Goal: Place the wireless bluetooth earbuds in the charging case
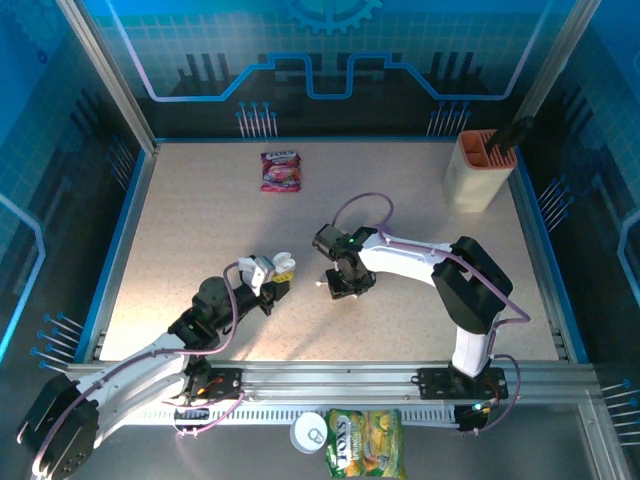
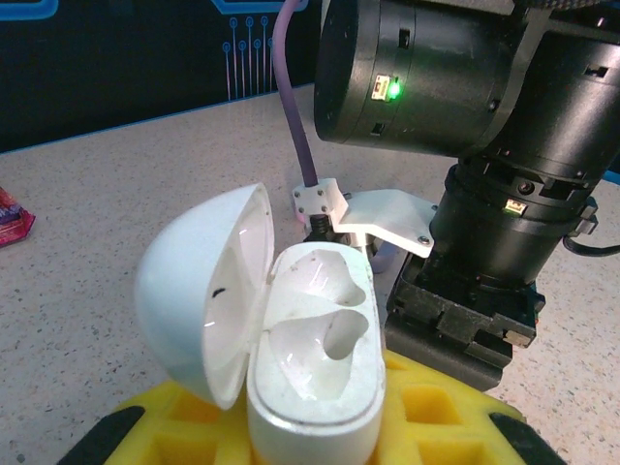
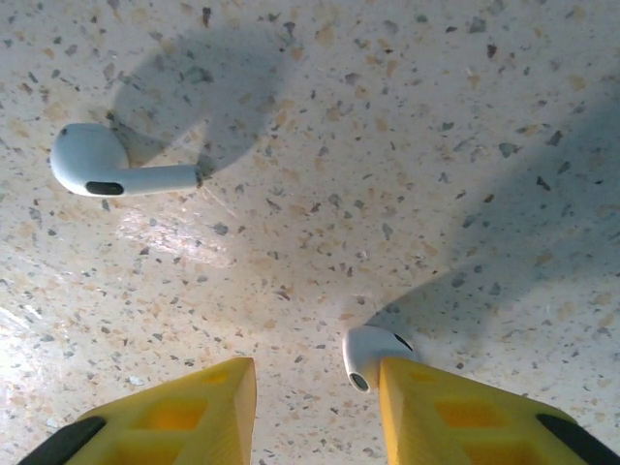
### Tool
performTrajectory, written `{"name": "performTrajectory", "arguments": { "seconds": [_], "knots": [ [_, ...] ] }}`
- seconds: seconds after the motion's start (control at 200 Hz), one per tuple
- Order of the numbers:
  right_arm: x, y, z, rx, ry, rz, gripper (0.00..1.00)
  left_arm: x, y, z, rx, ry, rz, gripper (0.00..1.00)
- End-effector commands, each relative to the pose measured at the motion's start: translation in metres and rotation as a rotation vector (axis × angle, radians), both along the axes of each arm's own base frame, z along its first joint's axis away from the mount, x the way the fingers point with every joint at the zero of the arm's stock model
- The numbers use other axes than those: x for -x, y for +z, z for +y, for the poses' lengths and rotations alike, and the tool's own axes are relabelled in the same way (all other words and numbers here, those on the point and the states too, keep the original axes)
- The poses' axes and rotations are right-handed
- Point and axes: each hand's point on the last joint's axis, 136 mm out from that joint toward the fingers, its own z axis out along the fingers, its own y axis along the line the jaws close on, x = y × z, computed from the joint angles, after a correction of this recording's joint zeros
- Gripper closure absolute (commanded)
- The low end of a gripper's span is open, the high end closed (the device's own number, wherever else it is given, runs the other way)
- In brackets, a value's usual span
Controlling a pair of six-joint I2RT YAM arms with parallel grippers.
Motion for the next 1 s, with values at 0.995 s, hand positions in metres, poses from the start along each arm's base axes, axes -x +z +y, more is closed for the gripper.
{"name": "performTrajectory", "arguments": {
  "seconds": [0.995],
  "knots": [
    [-0.004,-0.008,-0.004,0.184,0.203,0.098,0.66,-0.003,0.013,0.005,0.030,0.028,-0.047,0.91]
  ]
}}
